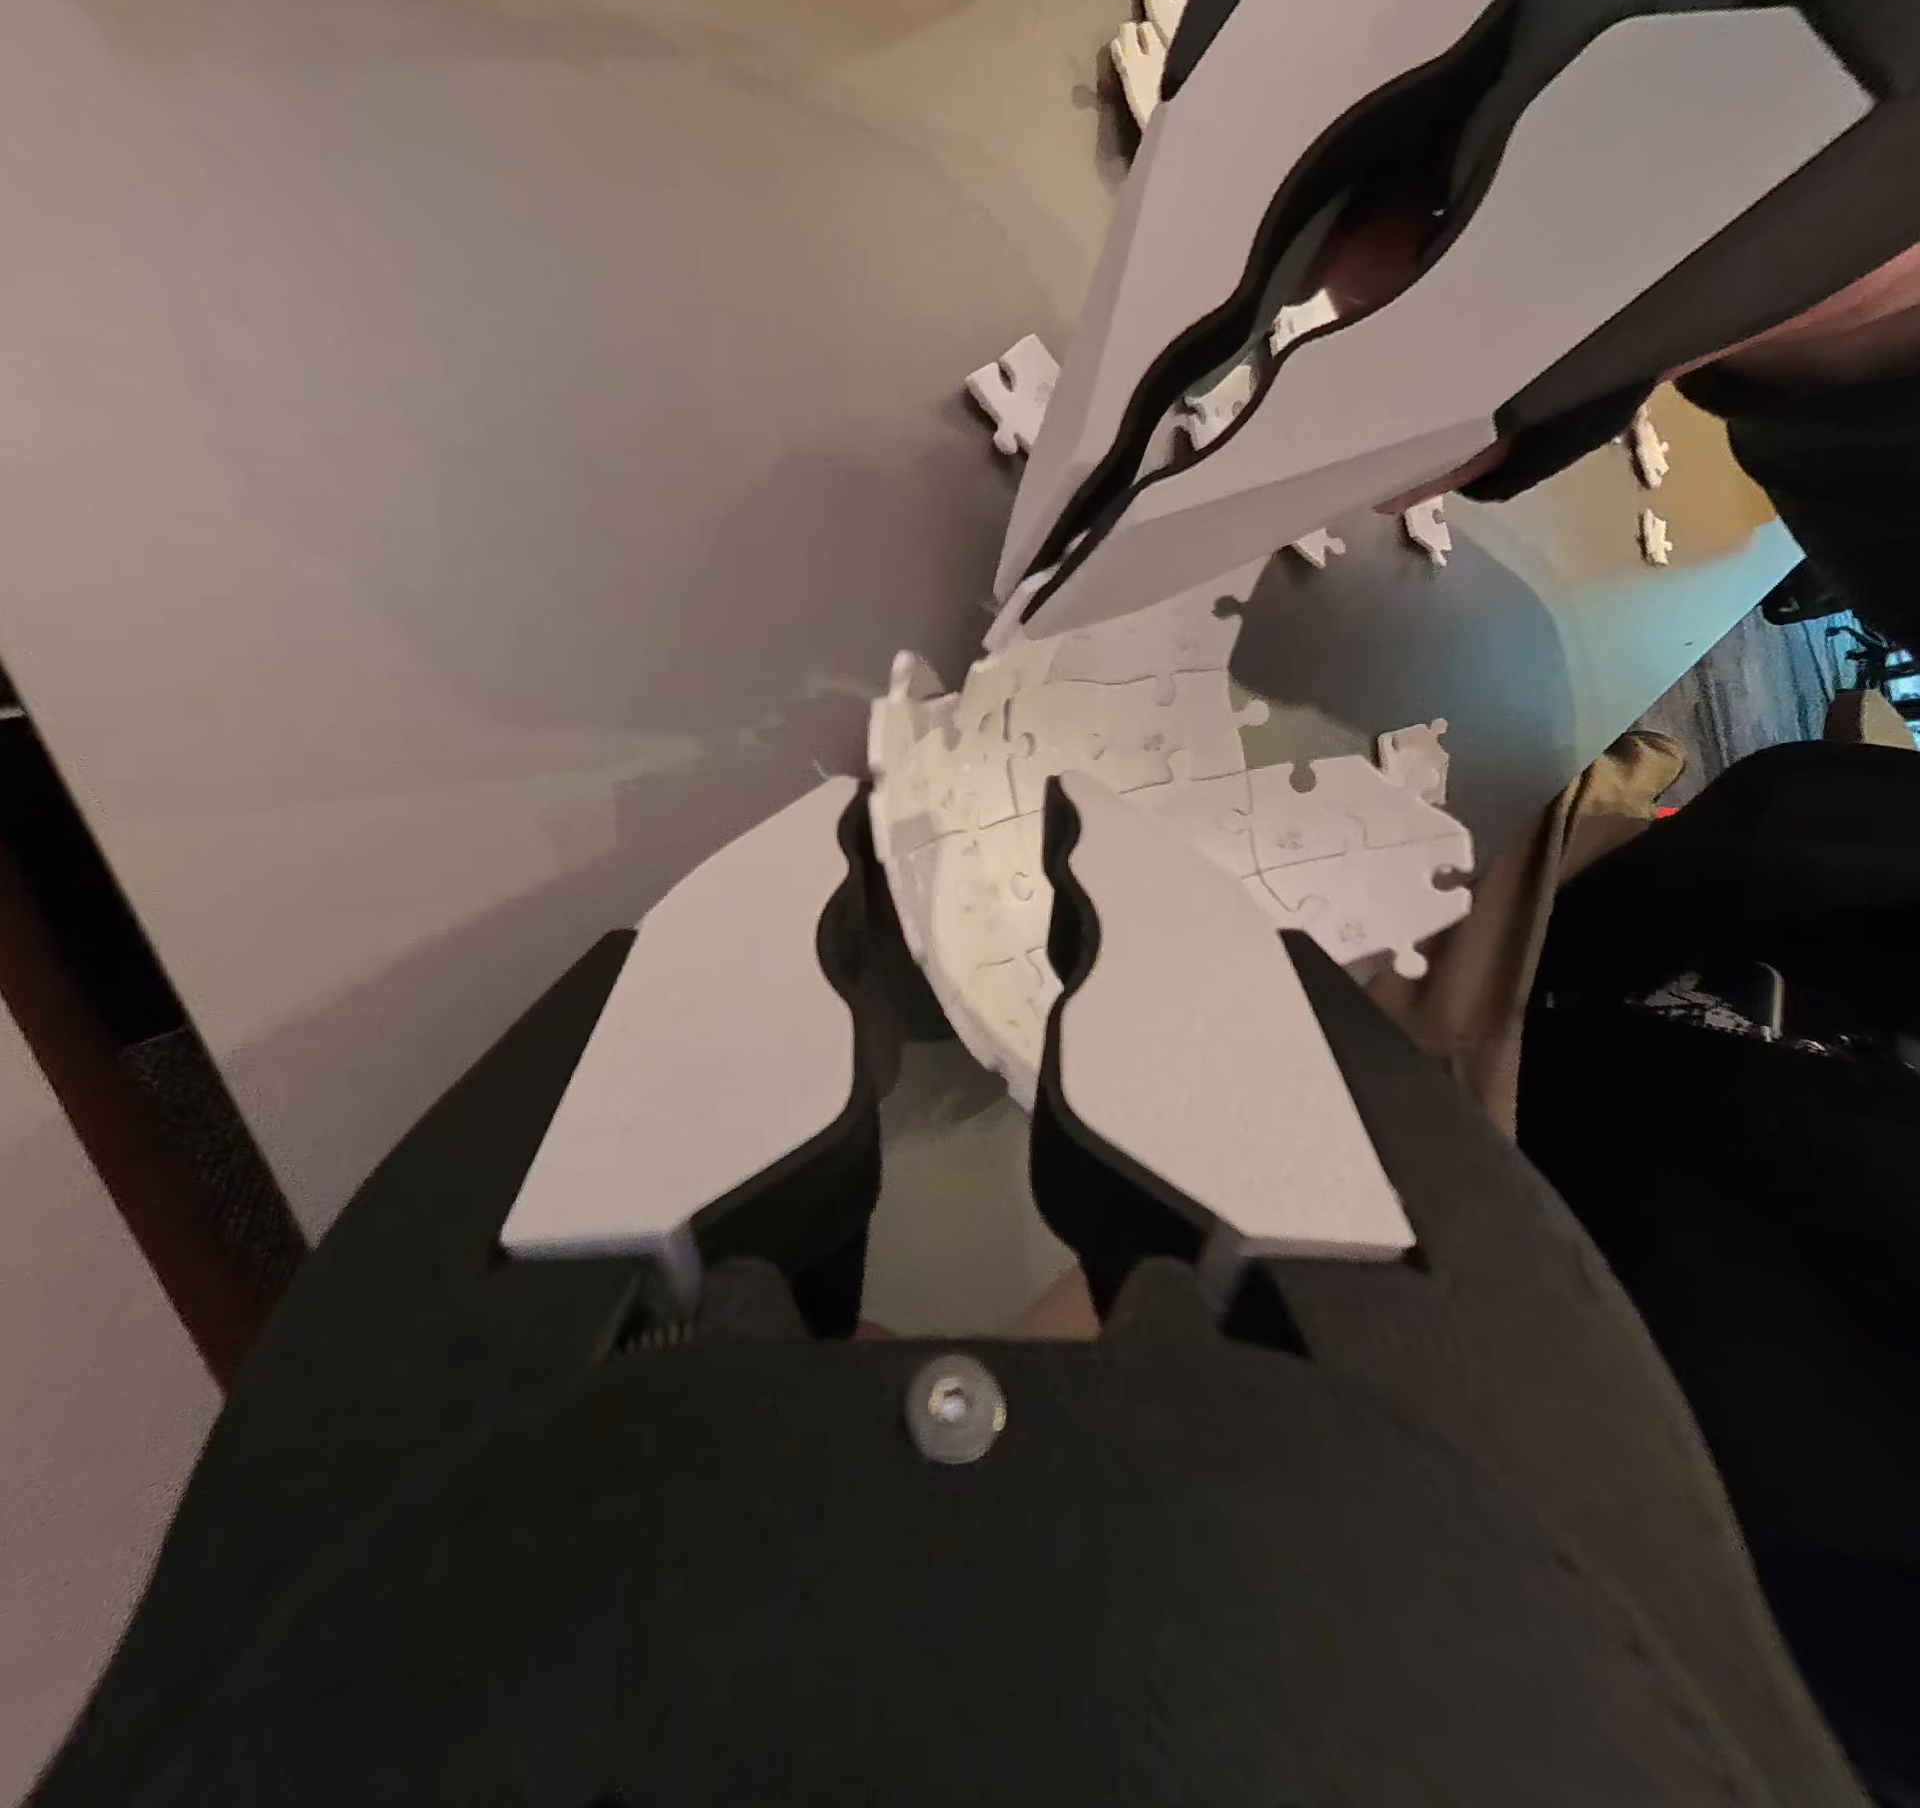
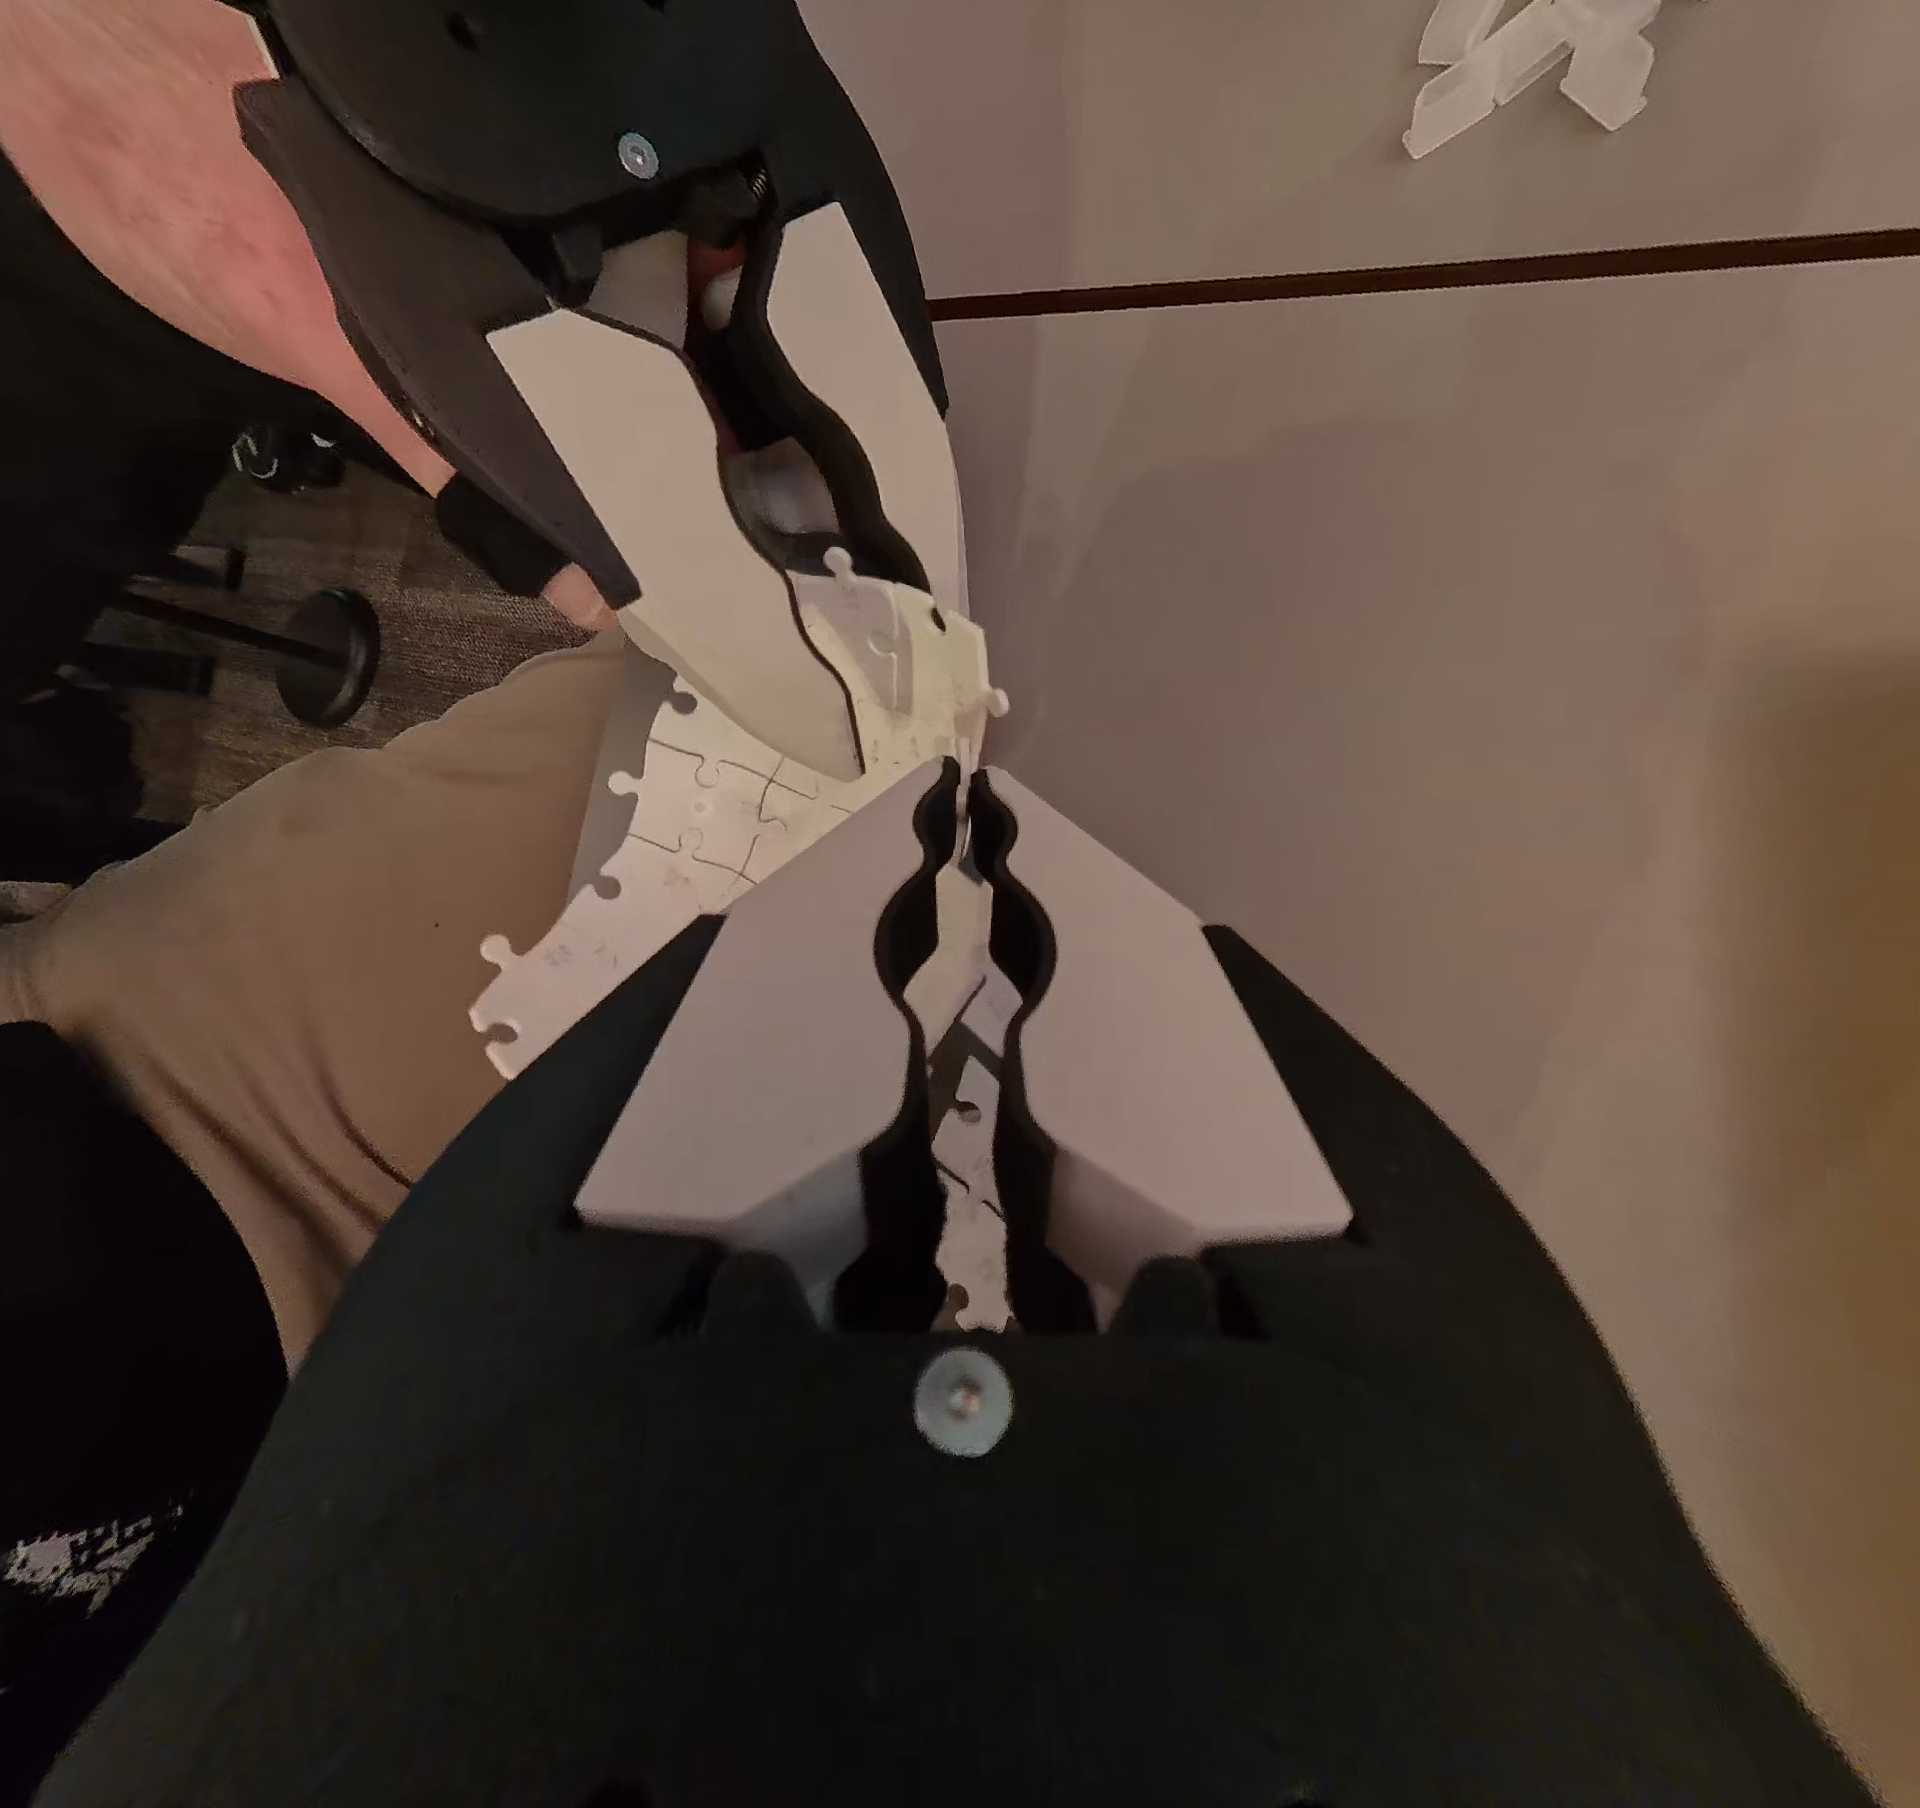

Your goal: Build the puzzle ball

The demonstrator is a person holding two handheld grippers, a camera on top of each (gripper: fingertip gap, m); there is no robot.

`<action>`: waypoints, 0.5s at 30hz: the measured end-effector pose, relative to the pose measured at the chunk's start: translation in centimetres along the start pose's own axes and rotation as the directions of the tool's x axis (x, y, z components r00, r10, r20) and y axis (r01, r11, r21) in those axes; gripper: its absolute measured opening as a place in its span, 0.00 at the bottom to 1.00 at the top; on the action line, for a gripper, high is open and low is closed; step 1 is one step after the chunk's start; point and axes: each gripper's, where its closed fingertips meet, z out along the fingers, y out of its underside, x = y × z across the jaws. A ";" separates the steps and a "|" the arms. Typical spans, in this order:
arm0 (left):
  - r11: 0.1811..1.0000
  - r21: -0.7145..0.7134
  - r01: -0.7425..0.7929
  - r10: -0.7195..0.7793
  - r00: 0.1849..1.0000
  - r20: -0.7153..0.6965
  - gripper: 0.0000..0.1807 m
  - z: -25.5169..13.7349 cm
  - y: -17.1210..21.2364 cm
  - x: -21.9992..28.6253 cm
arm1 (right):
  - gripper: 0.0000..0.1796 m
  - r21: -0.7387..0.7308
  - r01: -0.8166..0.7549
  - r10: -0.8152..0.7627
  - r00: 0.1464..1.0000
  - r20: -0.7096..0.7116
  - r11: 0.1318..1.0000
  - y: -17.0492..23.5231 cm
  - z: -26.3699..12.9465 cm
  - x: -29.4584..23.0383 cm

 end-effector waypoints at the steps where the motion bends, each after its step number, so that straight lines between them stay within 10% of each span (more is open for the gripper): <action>1: 1.000 -0.007 0.004 -0.004 1.000 0.004 0.15 0.1 0.1 -0.1 | 0.00 -0.003 -0.002 0.002 1.000 -0.005 1.000 0.1 0.1 0.1; 15: 0.999 0.023 0.042 -0.041 0.999 -0.024 0.09 0.0 0.0 0.1 | 0.00 0.038 -0.015 0.017 0.999 -0.039 0.999 0.0 -1.0 -0.2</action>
